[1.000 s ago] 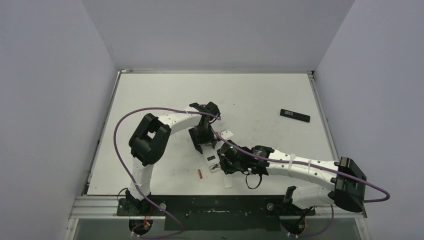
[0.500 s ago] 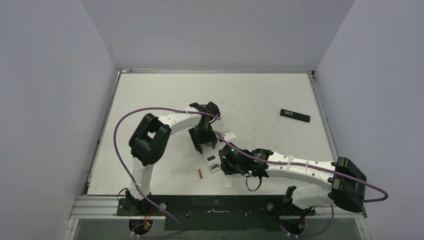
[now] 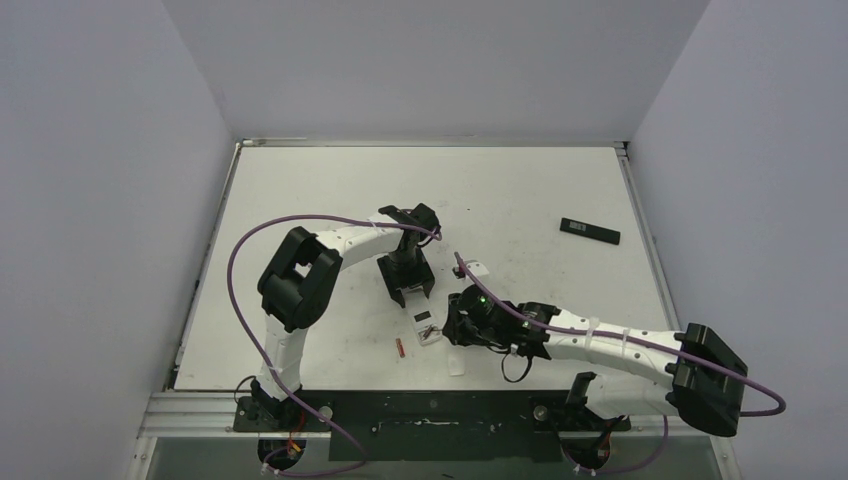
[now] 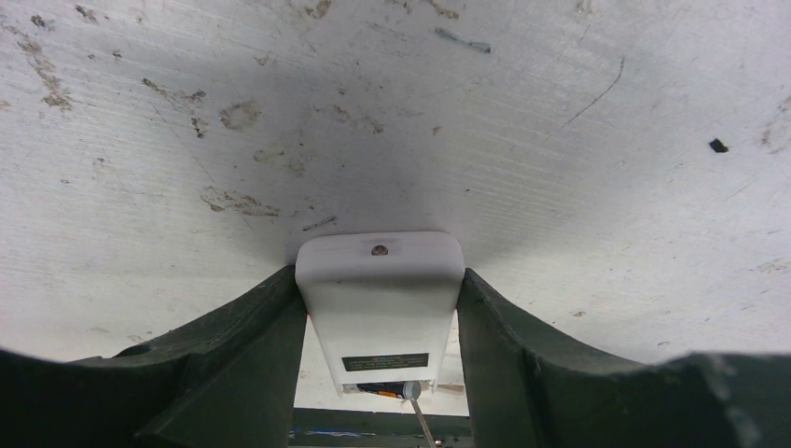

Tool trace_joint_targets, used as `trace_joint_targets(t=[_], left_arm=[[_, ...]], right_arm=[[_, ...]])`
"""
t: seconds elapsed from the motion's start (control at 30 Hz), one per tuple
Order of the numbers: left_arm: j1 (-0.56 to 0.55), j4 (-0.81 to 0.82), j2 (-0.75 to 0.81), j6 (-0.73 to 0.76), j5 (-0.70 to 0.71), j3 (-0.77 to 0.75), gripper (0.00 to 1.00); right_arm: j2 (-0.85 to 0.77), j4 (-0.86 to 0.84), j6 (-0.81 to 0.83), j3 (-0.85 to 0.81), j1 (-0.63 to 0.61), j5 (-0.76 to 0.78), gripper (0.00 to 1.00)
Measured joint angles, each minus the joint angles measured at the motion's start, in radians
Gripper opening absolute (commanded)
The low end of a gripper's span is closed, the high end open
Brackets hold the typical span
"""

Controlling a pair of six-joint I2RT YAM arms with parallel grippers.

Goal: Unload the batteries from the remote control
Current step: Unload the battery from the remote control.

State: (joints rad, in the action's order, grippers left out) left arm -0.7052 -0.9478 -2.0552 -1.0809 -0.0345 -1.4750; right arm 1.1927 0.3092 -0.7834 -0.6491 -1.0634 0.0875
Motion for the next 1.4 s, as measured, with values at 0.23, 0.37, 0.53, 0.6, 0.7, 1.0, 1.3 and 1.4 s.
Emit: trace_joint_targets(t=[0.23,0.37,0.53,0.6,0.7,1.0,1.3,1.4], left_arm=[[0.0,0.0,0.0,0.0,0.0,0.0,0.0],[0.0,0.0,0.0,-0.001,0.0,0.0,0.0],[0.0,0.0,0.0,-0.002,0.001,0.0,0.0],[0.0,0.0,0.0,-0.003,0.001,0.0,0.0],[0.0,0.0,0.0,-0.004,0.001,0.0,0.0],[0.0,-0.001,0.0,-0.005,0.002,0.0,0.0],[0.0,-0.001,0.0,-0.007,0.002,0.0,0.0],[0.0,-0.001,0.0,-0.007,0.003,0.0,0.0]], right_arm=[[-0.015,0.003,0.003,0.002,0.016,-0.025,0.05],[-0.019,0.013,0.011,0.002,0.016,-0.033,0.05],[-0.018,0.04,0.021,-0.004,0.016,-0.039,0.05],[-0.018,0.045,0.028,-0.011,0.016,-0.044,0.05],[-0.017,0.043,0.036,-0.013,0.016,-0.051,0.05],[-0.006,0.02,0.039,-0.013,0.016,-0.051,0.05],[-0.006,-0.002,0.047,-0.013,0.016,-0.053,0.05],[-0.006,-0.002,0.051,-0.014,0.016,-0.06,0.05]])
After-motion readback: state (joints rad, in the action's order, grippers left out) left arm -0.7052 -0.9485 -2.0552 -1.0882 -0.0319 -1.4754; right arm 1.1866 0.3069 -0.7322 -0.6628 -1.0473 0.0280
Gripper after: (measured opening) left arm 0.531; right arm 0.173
